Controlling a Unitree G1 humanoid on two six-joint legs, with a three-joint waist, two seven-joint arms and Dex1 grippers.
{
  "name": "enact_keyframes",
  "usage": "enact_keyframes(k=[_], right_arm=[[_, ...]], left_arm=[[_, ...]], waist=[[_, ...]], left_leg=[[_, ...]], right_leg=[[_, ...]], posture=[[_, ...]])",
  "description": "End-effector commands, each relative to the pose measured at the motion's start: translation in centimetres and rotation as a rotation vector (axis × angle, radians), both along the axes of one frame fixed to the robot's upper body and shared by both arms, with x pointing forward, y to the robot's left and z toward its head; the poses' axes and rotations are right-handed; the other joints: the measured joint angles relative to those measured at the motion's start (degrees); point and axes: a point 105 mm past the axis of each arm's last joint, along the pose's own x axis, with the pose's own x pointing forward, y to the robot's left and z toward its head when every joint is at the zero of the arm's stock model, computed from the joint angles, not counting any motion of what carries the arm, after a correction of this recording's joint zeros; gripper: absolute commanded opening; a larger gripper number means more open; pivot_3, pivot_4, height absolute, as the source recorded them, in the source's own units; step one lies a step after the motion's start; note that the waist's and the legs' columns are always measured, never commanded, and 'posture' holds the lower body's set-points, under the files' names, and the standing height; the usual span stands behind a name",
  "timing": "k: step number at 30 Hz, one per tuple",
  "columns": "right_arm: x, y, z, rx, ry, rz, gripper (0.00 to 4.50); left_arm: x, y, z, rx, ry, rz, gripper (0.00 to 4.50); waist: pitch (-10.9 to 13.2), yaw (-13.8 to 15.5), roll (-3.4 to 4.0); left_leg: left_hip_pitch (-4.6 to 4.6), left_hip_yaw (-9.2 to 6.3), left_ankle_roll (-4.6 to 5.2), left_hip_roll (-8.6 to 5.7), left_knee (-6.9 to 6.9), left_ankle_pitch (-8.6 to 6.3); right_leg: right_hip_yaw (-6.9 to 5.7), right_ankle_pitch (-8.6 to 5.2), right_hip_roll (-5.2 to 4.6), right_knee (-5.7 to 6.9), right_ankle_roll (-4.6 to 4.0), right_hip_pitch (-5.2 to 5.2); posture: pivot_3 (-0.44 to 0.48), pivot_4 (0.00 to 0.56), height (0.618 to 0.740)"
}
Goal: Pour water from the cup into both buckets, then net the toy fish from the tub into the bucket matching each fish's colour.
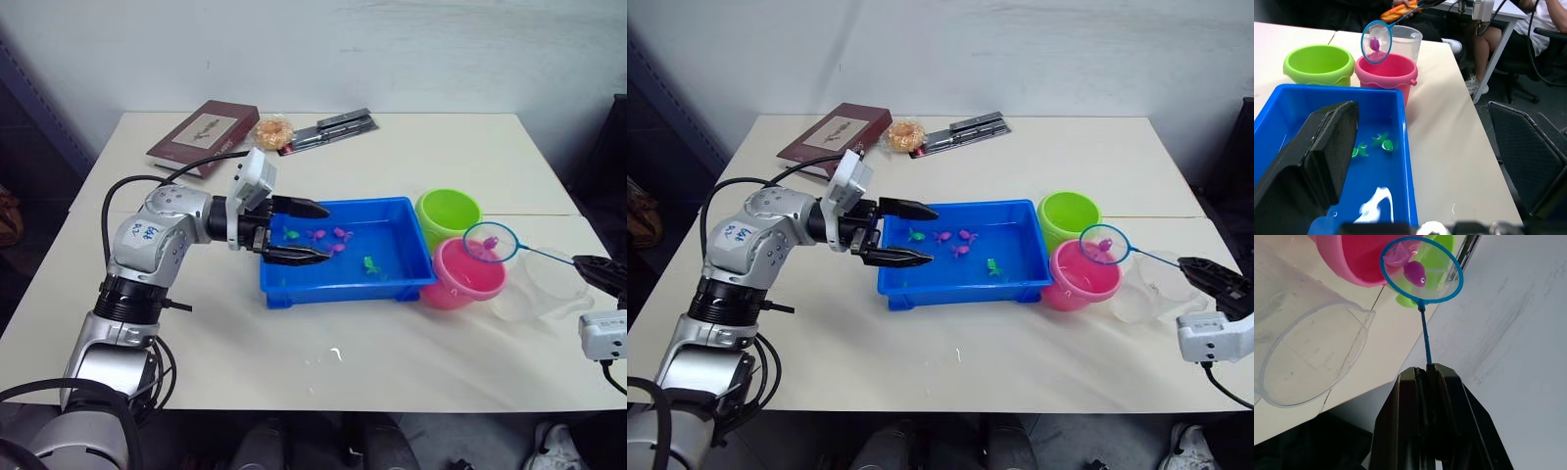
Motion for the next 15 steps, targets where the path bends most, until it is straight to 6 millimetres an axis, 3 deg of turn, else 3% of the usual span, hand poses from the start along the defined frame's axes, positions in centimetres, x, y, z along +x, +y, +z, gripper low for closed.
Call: enact_keyframes(k=[1,3,6,10,13,14,15], right_arm=[[0.0,0.7,1.4,-0.056,-0.060,0.051,0.00],[-0.3,1.1,0.9,-0.065,-0.048,0.073,0.00],[0.0,-0.5,1.7,-0.048,-0.090,-0.005,0.00],[-0.2,0.1,1.0,-0.059,-0.055,0.034,0.00],[0.3,-0.9,2.5,-0.044,-0.121,-0.029,0.00],[-0.1,0.8,0.6,-0.076,-0.035,0.058,0.00],[-0.4,1.4,0.0,-0.062,-0.009,0.087,0.00]], left_arm=[[0.3,0.0,1.6,-0.025,-0.065,-0.001,4.49],[0.4,0.0,1.7,-0.022,-0.070,-0.001,4.49],[0.4,0.0,1.7,-0.020,-0.071,-0.005,4.49],[0.3,0.0,1.5,-0.011,-0.074,-0.008,4.49],[0.4,0.0,1.4,-0.009,-0.074,-0.008,4.49],[0.3,-0.1,1.4,-0.008,-0.074,-0.009,4.49],[0.3,-0.1,1.4,-0.007,-0.075,-0.009,4.49]], waist=[[0.0,0.0,0.00],[0.0,0.0,0.00],[0.0,0.0,0.00],[0.0,-0.1,0.00],[0.0,-0.4,0.00],[0.0,-0.5,0.00],[0.0,-0.6,-0.01]], left_leg=[[0.00,0.00,0.00,0.00,0.00,0.00],[0.00,0.00,0.01,-0.02,0.00,0.01],[-0.01,0.00,0.01,-0.01,-0.01,0.01],[-0.01,0.00,0.03,-0.01,0.00,0.01],[-0.01,0.01,0.04,-0.02,0.00,0.02],[-0.01,0.03,0.05,-0.03,0.00,0.03],[0.00,0.04,0.06,-0.03,0.00,0.03]], right_leg=[[0.00,0.00,0.00,0.00,0.00,0.00],[0.00,0.00,0.03,0.00,0.00,0.00],[0.01,0.00,0.02,-0.01,0.00,0.00],[0.02,0.01,0.02,-0.01,0.01,0.00],[0.04,0.01,0.03,0.00,0.02,0.00],[0.05,0.02,0.02,0.01,0.03,0.00],[0.07,0.02,0.01,0.00,0.03,0.00]], posture=[[0.000,0.150,0.740],[0.000,0.150,0.740],[0.000,0.150,0.740],[0.000,0.150,0.740],[0.000,0.150,0.740],[0.000,0.150,0.740],[0.000,0.150,0.740]])
